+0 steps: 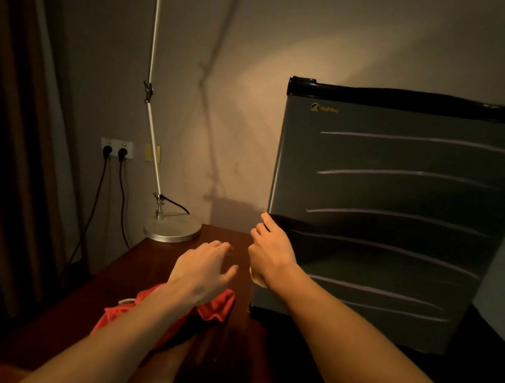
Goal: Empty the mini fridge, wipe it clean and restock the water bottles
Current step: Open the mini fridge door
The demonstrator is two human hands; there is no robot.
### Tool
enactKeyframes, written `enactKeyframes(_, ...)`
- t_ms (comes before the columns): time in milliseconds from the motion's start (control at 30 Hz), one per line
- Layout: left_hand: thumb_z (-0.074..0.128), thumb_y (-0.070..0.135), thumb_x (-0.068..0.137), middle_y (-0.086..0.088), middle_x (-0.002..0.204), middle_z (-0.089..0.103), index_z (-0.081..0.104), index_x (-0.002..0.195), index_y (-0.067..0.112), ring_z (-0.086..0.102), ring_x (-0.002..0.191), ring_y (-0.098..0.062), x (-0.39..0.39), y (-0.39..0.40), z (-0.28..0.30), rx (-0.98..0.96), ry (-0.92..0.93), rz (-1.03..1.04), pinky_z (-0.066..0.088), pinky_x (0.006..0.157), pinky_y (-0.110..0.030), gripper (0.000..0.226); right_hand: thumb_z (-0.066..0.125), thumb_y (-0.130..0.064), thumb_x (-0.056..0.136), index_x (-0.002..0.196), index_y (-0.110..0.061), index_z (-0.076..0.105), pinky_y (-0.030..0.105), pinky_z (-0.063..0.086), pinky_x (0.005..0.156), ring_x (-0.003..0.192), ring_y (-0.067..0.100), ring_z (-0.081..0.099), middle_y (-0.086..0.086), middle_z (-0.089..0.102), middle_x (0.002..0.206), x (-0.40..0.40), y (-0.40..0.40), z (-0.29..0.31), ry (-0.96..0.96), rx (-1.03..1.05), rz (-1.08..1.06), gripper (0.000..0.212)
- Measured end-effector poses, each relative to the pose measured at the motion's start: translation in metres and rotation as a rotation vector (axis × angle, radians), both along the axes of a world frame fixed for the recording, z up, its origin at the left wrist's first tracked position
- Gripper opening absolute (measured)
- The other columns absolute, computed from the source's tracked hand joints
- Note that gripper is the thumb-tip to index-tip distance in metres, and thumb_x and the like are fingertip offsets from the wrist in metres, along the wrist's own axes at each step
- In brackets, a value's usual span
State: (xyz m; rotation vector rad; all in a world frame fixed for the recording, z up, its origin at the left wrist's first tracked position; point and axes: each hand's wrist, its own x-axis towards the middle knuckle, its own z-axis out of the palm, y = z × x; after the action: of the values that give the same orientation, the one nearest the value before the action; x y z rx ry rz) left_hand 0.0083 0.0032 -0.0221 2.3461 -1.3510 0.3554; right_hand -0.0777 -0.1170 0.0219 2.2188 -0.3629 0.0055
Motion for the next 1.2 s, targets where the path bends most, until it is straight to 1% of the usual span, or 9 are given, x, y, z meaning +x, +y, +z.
enactKeyframes(300,0.049,0.051,0.094,0.006,0.125,0.060,0.053,0.129,0.025,0.057,0.114,-0.014,-0.012,0.002,0.003,0.004,0.002,-0.020,0.052,0.092,-0.038,0.044,0.049,-0.041,0.096,0.127,-0.017,0.060,0.051,-0.001,0.117,0.140,0.032,0.027,0.011,0.042,0.147,-0.018,0.009,-0.007,-0.015,-0.077,0.109,0.041)
enactKeyframes(433,0.049,0.049,0.093,0.008,0.117,0.060,0.055,0.121,0.028,0.059,0.108,-0.014,-0.028,0.006,0.004,0.008,0.010,-0.039,0.053,0.087,-0.038,0.035,0.053,-0.039,0.093,0.121,-0.016,0.064,0.050,0.004,0.118,0.138,0.031,0.032,0.010,0.048,0.141,-0.033,0.023,-0.009,-0.045,-0.077,0.164,0.038)
enactKeyframes(600,0.054,0.036,0.090,0.009,0.107,0.061,0.054,0.110,0.028,0.060,0.099,-0.014,-0.044,0.025,0.010,-0.004,0.057,-0.065,0.054,0.083,-0.038,0.022,0.052,-0.031,0.094,0.114,-0.013,0.065,0.045,0.019,0.114,0.123,0.028,0.044,0.006,0.059,0.123,-0.058,0.055,-0.011,-0.175,0.000,0.247,0.030)
enactKeyframes(700,0.056,0.030,0.087,0.009,0.105,0.060,0.052,0.104,0.028,0.060,0.098,-0.016,-0.060,0.042,0.014,-0.005,0.039,-0.080,0.054,0.082,-0.040,0.018,0.053,-0.026,0.092,0.098,-0.014,0.067,0.040,0.032,0.101,0.104,0.024,0.051,0.005,0.063,0.104,-0.080,0.080,-0.010,-0.280,0.093,0.294,0.019)
enactKeyframes(833,0.057,0.028,0.087,0.007,0.105,0.060,0.052,0.100,0.026,0.059,0.099,-0.020,-0.087,0.066,0.019,-0.003,0.037,-0.105,0.053,0.083,-0.044,0.015,0.058,-0.025,0.085,0.087,-0.014,0.064,0.036,0.040,0.083,0.082,0.021,0.055,0.004,0.064,0.085,-0.112,0.112,-0.012,-0.420,0.121,0.271,0.013)
enactKeyframes(900,0.055,0.028,0.086,0.007,0.109,0.060,0.052,0.102,0.028,0.059,0.103,-0.022,-0.103,0.078,0.023,0.013,0.036,-0.123,0.051,0.085,-0.045,0.016,0.063,-0.029,0.081,0.086,-0.014,0.064,0.035,0.039,0.078,0.077,0.021,0.054,0.004,0.063,0.080,-0.131,0.127,-0.017,-0.489,0.121,0.238,0.015)
enactKeyframes(1000,0.052,0.025,0.088,0.007,0.118,0.059,0.054,0.114,0.032,0.058,0.111,-0.022,-0.129,0.090,0.027,0.030,0.036,-0.215,0.050,0.089,-0.045,0.027,0.070,-0.030,0.073,0.085,-0.015,0.064,0.037,0.034,0.078,0.078,0.023,0.054,0.005,0.062,0.079,-0.163,0.146,-0.023,-0.594,0.103,0.163,0.021)
enactKeyframes(1100,0.053,0.023,0.091,0.005,0.124,0.059,0.053,0.122,0.031,0.058,0.115,-0.022,-0.159,0.094,0.032,0.041,-0.002,-0.345,0.050,0.091,-0.044,0.033,0.079,-0.031,0.059,0.080,-0.016,0.066,0.035,0.030,0.076,0.079,0.022,0.054,0.004,0.062,0.077,-0.201,0.162,-0.026,-0.679,0.135,0.102,0.029)
enactKeyframes(1200,0.054,0.020,0.092,0.004,0.128,0.058,0.053,0.127,0.025,0.057,0.117,-0.020,-0.197,0.089,0.039,0.080,-0.071,-0.465,0.049,0.093,-0.039,0.036,0.078,-0.025,0.059,0.082,-0.015,0.067,0.033,0.029,0.073,0.080,0.021,0.051,0.003,0.062,0.080,-0.240,0.171,-0.034,-0.778,0.166,0.066,0.028)
